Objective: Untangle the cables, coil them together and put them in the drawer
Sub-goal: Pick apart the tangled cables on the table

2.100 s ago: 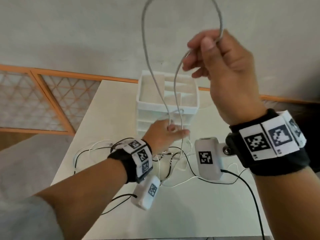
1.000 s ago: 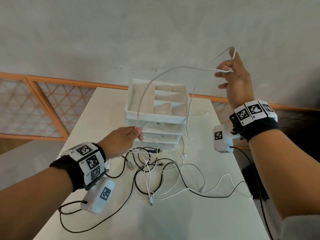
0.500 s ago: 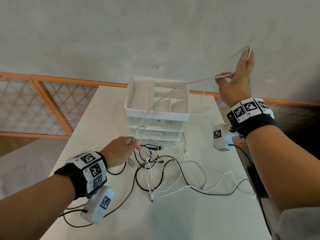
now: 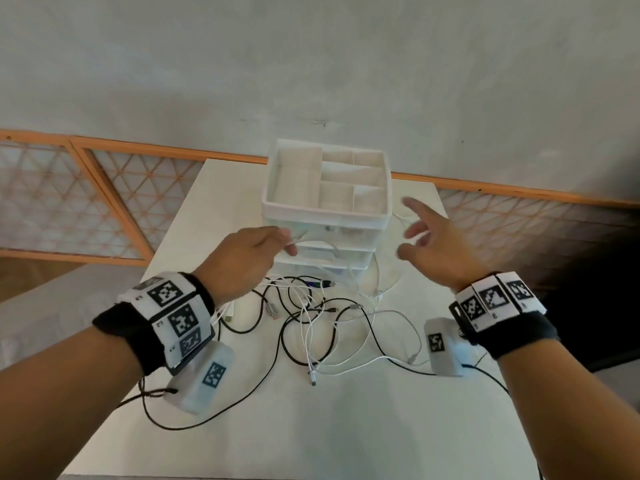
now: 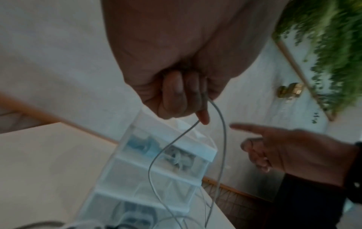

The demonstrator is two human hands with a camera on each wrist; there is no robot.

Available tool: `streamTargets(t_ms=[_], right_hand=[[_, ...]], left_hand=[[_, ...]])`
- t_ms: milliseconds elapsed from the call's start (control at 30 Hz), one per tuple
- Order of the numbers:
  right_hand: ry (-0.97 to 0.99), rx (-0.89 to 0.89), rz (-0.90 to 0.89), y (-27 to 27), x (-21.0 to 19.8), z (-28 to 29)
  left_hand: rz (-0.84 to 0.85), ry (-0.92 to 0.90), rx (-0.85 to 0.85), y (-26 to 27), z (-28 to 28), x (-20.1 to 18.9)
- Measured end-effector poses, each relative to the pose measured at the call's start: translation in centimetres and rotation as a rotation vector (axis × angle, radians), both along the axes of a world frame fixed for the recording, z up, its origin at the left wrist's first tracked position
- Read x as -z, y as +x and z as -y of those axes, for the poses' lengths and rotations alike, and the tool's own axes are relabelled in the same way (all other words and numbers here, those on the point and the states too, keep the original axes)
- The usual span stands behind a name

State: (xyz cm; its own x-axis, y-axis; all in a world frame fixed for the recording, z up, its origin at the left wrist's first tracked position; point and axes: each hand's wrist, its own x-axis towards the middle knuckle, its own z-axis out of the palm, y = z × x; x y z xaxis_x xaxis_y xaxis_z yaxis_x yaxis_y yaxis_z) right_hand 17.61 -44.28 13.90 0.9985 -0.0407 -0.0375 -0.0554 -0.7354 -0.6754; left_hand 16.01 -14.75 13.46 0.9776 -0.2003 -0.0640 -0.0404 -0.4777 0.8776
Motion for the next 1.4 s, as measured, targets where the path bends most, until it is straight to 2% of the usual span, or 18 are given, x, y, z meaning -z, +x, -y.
streamTargets(t_ms=[67, 133, 200, 233, 300, 333, 400, 467, 500, 567, 633, 733, 833, 933, 1033, 1133, 1233, 1400], right_hand=[[0.157, -0.214, 0.005, -2.0, -1.5, -3.8], [0.057, -0.331, -0.027, -3.0, -1.1, -6.9], [-0.097, -0.317, -0.129, -2.7, 0.6, -7.0], [-0.155, -0.274, -0.238, -2.2, 1.5, -5.9], [-0.202, -0.108, -0.359, -1.2, 2.5, -2.9], [-0.193, -0.004, -0.312, -0.7, 2.8, -1.4], [-0.120, 0.171, -0.027, 0.0, 2.7, 0.2], [-0.030, 0.166, 0.206, -0.1, 2.6, -0.3], [-0.004, 0.117, 0.208, -0.4, 2.8, -0.9], [-0.014, 0.033, 0.032, -1.5, 4.3, -2.3], [-0.041, 0.041, -0.137, -3.0, 7.2, -3.4], [-0.094, 0.136, -0.151, -6.1, 12.4, -5.2], [-0.223, 0.054, -0.240, -9.1, 16.4, -8.1], [-0.282, -0.027, -0.364, -10.6, 18.7, -10.8], [-0.293, -0.028, -0.354, -11.0, 19.7, -13.2], [-0.296, -0.105, -0.306, -11.6, 19.7, -15.0], [-0.178, -0.125, -0.200, -11.3, 18.0, -15.2], [0.036, 0.030, 0.109, -8.3, 11.4, -13.2]], left_hand=[[0.078, 0.068, 0.157, -0.6, 1.6, -1.6], [0.148, 0.086, 0.291, -1.7, 2.9, -3.0], [0.189, 0.048, 0.332, -2.6, 2.8, -3.8], [0.188, 0.010, 0.320, -2.9, 2.3, -4.0], [0.162, -0.011, 0.289, -3.2, 0.5, -3.7], [0.129, 0.036, 0.291, -3.3, -0.3, -3.3], [0.036, 0.196, 0.328, -3.5, -1.7, -1.1], [-0.046, 0.379, 0.335, -3.7, -2.2, 2.0], [-0.084, 0.450, 0.318, -3.7, -2.4, 3.7], [-0.171, 0.498, 0.239, -3.8, -2.9, 6.8], [-0.245, 0.488, 0.145, -4.1, -3.5, 8.5], [-0.300, 0.428, 0.009, -4.4, -3.9, 9.2], [-0.317, 0.346, -0.068, -4.3, -4.0, 9.0], [-0.405, 0.062, -0.131, -4.1, -3.8, 8.5], [-0.473, -0.121, -0.180, -4.2, -3.7, 7.8], [-0.455, -0.093, -0.174, -4.4, -4.4, 7.8], [-0.481, -0.001, -0.193, -4.4, -5.0, 9.5], [-0.600, 0.033, -0.206, -4.8, -3.9, 12.5]])
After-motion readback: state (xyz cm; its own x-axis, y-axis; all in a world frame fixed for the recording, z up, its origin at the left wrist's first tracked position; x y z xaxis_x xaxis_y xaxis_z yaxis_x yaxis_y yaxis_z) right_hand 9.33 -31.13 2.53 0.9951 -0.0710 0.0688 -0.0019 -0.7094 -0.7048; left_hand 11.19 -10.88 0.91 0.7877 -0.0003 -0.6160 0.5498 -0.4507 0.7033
